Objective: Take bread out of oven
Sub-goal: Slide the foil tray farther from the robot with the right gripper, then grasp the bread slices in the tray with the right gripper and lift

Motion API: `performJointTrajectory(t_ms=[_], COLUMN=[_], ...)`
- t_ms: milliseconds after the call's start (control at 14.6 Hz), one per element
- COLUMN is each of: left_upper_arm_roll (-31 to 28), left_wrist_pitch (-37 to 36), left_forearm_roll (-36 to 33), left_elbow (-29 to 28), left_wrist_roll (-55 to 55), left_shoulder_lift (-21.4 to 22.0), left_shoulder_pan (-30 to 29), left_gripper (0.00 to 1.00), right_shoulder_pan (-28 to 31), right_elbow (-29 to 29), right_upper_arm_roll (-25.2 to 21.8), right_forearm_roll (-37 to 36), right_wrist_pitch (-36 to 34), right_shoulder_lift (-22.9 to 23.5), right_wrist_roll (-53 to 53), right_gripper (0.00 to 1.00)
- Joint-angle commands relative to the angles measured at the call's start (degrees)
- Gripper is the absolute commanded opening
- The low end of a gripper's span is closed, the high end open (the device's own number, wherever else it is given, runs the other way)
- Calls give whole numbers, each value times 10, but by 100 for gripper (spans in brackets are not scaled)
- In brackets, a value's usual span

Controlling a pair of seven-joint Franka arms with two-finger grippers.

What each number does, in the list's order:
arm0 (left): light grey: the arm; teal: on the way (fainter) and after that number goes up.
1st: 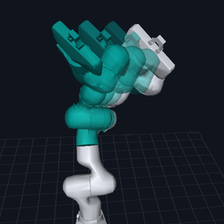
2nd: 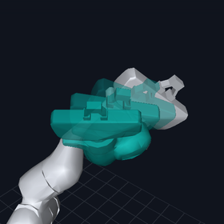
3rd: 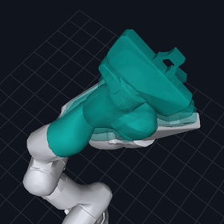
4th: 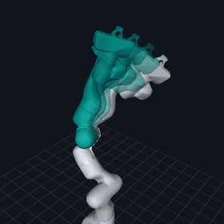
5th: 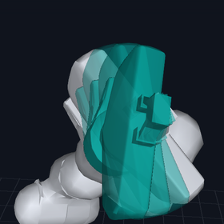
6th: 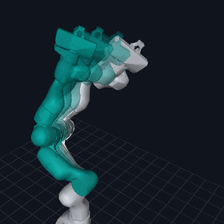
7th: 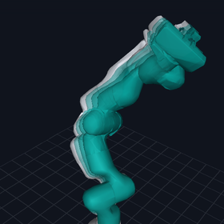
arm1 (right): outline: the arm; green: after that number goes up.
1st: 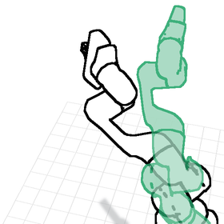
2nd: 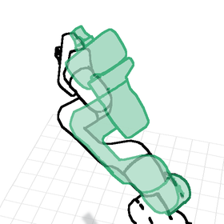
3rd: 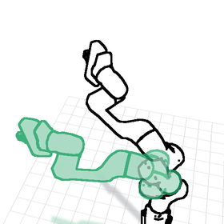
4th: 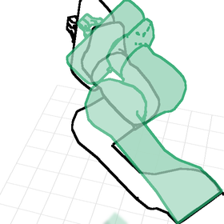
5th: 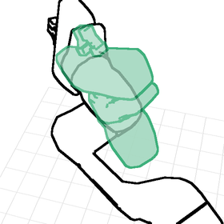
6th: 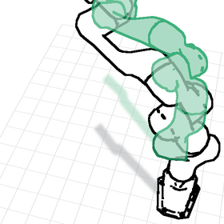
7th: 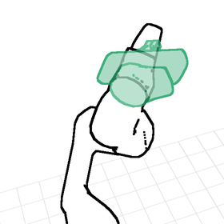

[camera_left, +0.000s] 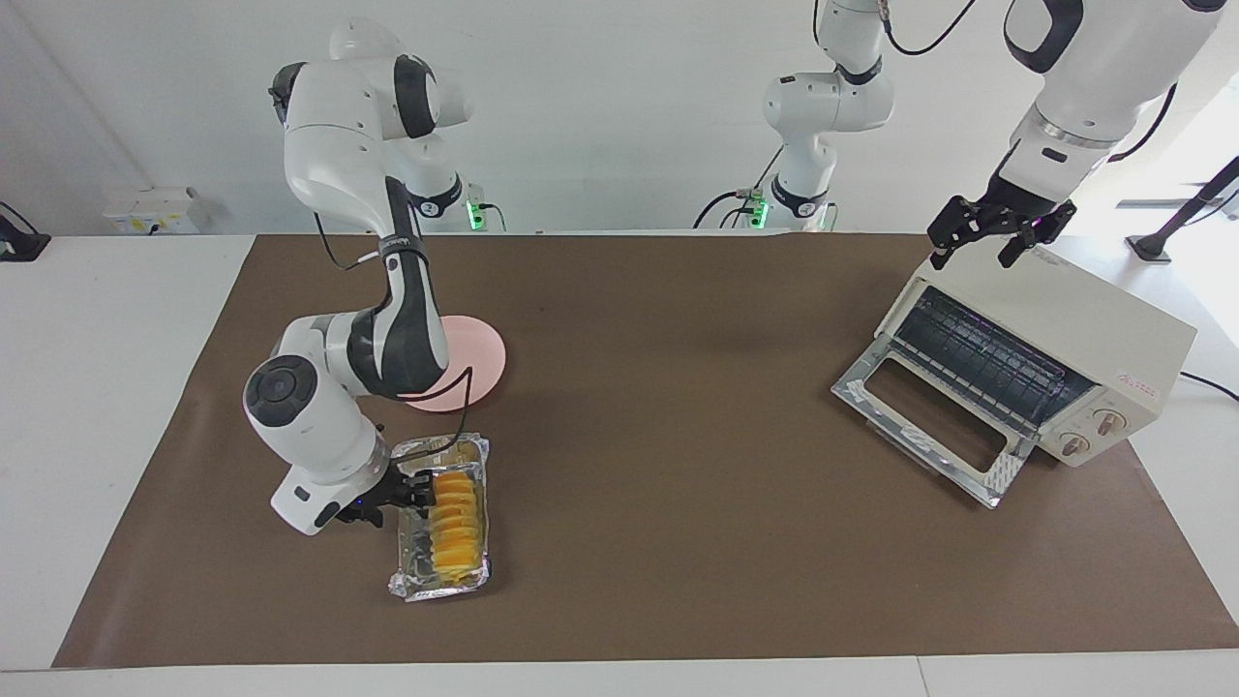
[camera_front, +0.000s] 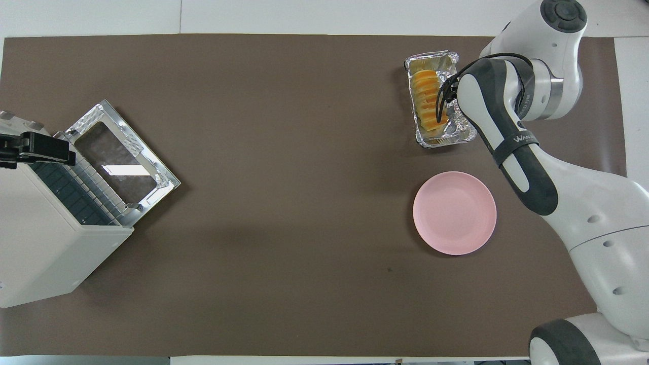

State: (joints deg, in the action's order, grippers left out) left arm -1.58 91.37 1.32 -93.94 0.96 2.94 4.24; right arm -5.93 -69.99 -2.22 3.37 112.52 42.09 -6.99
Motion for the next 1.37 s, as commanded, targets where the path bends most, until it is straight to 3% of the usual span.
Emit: performJointTrajectory(t_ms=[0,617,1234,1302], left_upper_arm_roll=[-4,-4,-4,-4], left_wrist_pitch=[-8,-8,-2,-2], left_forearm_roll=[3,3,3,3], left_elbow=[4,3,-7,-10], left_wrist_roll=[-3,-3,-4,-4], left_shoulder_lift=[-2,-1,2,3], left_shoulder_pan=[5,4,5,4], left_gripper=[100,100,100,100], right_shoulder_pan=[-16,-60,-58,-58], right_elbow=[-2,0,-54,-56], right_upper_arm_roll=[0,0,0,0], right_forearm_roll=[-22,-39,-48,-49], right_wrist_pitch=[-24,37,125,126], right_shoulder_lift=[-17,-8,-5,-6], right_wrist_roll=[-4,56,58,58], right_gripper=[100,86,86,75])
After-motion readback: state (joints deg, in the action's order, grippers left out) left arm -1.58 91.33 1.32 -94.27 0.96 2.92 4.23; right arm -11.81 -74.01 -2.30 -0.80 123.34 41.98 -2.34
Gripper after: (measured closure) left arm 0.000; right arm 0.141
